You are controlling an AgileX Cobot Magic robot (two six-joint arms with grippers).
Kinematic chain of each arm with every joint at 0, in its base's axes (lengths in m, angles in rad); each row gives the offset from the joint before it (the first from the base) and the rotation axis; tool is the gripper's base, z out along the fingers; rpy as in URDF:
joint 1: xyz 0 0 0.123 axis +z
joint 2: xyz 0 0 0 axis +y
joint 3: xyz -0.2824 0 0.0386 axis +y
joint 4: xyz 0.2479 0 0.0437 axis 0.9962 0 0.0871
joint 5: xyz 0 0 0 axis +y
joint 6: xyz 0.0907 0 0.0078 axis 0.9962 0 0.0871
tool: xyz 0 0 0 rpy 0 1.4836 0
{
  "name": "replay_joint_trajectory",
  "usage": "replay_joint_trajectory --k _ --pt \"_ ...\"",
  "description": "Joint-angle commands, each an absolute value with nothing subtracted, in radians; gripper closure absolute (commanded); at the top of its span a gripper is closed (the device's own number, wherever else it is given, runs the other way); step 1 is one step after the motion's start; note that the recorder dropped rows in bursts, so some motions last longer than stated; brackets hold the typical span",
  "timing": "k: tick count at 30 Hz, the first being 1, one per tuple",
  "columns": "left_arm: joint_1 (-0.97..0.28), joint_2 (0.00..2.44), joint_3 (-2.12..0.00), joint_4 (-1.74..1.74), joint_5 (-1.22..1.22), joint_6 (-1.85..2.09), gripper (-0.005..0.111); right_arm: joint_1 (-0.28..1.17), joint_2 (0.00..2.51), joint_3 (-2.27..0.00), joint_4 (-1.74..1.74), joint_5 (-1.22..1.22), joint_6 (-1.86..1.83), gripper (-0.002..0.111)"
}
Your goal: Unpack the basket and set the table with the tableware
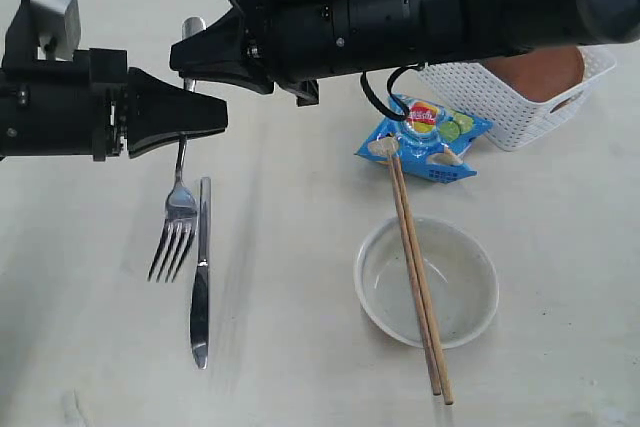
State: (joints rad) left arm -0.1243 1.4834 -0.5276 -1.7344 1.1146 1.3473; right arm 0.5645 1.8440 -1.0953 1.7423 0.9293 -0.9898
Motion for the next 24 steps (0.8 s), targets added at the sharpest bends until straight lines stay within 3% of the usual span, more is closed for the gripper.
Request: replay_joint_trajectory --k 1,7,14,24 --pt "-0.129 1.479 -0.530 -1.744 1.133 1.352 0.107 0.560 1.845 -1.092 1.744 0.944 -1.007 0.109" --pt "-0.129 1.479 -0.530 -1.744 1.163 1.333 0.103 0.560 1.845 -1.092 1.744 0.944 -1.007 0.109" --pt "-0.129 1.479 -0.530 -1.744 1.190 1.317 0.064 0.560 1.845 -1.092 1.744 0.948 -1.007 0.109" --pt "-0.126 1.479 -0.530 -1.744 1.208 1.283 0.062 0.498 1.845 -1.092 1.744 1.038 -0.990 0.109"
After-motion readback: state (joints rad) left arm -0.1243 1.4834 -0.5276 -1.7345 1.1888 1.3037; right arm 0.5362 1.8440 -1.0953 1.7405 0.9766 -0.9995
